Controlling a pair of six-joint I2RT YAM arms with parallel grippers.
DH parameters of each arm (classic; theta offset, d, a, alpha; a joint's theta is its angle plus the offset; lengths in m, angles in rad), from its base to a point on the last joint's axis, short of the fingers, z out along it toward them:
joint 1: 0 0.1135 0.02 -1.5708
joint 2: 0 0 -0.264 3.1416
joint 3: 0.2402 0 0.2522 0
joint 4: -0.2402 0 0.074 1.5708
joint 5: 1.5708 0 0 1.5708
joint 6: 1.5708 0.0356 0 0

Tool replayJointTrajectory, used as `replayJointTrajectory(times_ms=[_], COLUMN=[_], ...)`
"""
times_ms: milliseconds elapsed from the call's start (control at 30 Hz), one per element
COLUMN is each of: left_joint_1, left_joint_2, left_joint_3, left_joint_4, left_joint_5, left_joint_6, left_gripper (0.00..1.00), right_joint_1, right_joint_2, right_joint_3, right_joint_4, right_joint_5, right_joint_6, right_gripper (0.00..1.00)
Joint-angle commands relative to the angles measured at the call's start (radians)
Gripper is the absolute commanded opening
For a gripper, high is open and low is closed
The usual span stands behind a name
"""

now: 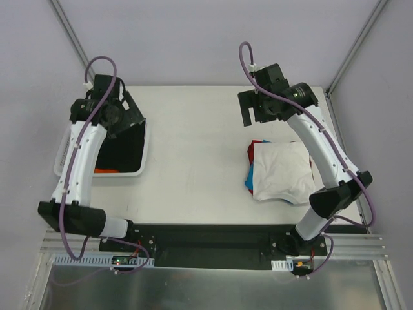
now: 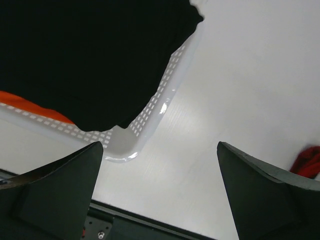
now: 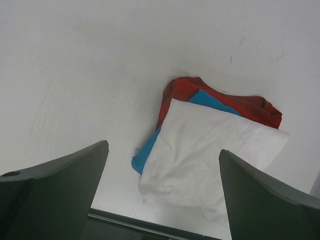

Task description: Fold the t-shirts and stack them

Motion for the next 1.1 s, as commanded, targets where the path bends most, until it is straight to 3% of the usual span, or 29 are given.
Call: replayJointTrajectory(times_ms=[0,100,200,267,333,433,567,733,867,967,1067], left_joint_1=[0.008,0.008,0.006,0.006,0.006,0.008,0.006,-0.003,-0.012,-0.012,0.029], left_joint_2=[0.139,0.201,0.273,0.278,0.273,0.271,0.291,0.19,-0.033,-0.187,-0.2], left_joint_3=[-0.06,-0.014,0.109,0.117,0.112,0.098,0.057,-0.114,-0.239,-0.313,-0.32], left_joint_4=[-0.127,-0.139,-0.174,-0.161,-0.141,-0.102,-0.102,-0.054,-0.027,-0.019,-0.079], left_joint_5=[0.028,0.081,0.152,0.154,0.161,0.225,0.273,0.304,0.197,0.013,-0.021], left_joint_6=[-0.028,-0.035,-0.025,-0.043,-0.064,-0.058,-0.035,-0.055,-0.06,-0.06,-0.045], left_gripper=[0.99,0.99,0.99,0.99,0.99,0.99,0.99,0.99,0.99,0.99,0.99], right_joint_1=[0.0,0.002,0.012,0.015,0.008,-0.011,-0.009,-0.008,-0.005,-0.005,0.0], right_joint_2=[0.061,0.034,-0.086,-0.211,-0.287,-0.338,-0.281,-0.189,-0.169,-0.149,-0.117], right_joint_3=[0.093,0.105,0.027,-0.159,-0.312,-0.374,-0.325,-0.259,-0.26,-0.256,-0.224], right_joint_4=[-0.105,-0.105,-0.026,0.115,0.186,0.206,0.068,-0.047,-0.059,-0.056,-0.056], right_joint_5=[-0.048,-0.056,0.118,0.248,0.33,0.205,0.144,0.107,0.078,0.035,-0.004], right_joint_6=[-0.005,-0.017,0.003,0.027,0.167,0.143,0.166,0.166,0.163,0.161,0.161], right_gripper=[0.96,0.96,0.96,0.96,0.96,0.96,0.96,0.96,0.96,0.96,0.96])
